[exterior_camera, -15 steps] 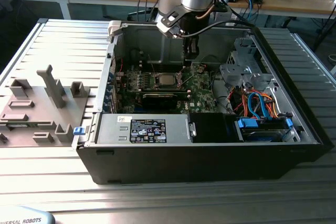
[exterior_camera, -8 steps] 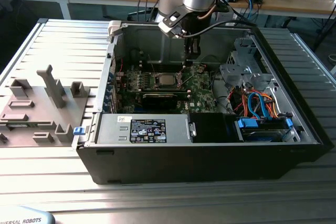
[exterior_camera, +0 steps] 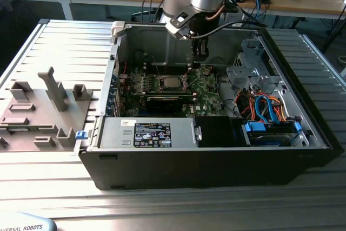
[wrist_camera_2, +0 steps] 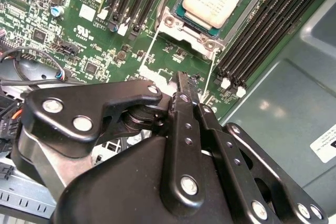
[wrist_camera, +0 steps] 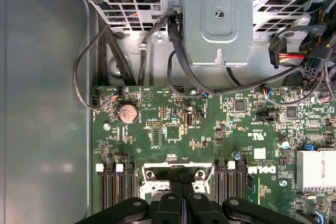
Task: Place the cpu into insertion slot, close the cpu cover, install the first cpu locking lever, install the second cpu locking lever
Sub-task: 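Close the cpu cover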
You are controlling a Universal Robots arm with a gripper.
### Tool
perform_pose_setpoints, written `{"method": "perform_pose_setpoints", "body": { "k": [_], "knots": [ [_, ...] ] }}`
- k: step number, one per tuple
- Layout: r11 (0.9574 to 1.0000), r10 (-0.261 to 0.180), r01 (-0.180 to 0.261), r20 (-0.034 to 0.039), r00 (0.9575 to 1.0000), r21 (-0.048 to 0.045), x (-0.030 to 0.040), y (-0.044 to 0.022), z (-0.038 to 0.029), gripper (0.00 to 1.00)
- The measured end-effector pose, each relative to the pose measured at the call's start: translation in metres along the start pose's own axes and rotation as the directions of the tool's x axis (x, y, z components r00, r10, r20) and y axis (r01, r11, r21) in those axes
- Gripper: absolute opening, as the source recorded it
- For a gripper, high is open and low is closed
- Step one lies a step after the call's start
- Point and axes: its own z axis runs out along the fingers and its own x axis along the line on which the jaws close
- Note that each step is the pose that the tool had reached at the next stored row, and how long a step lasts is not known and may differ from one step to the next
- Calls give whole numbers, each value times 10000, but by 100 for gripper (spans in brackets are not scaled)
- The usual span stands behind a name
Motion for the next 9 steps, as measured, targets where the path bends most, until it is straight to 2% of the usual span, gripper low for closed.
{"method": "perform_pose_setpoints", "body": {
  "k": [9],
  "knots": [
    [10000,0,0,0,10000,0,1,57,1,11]
  ]
}}
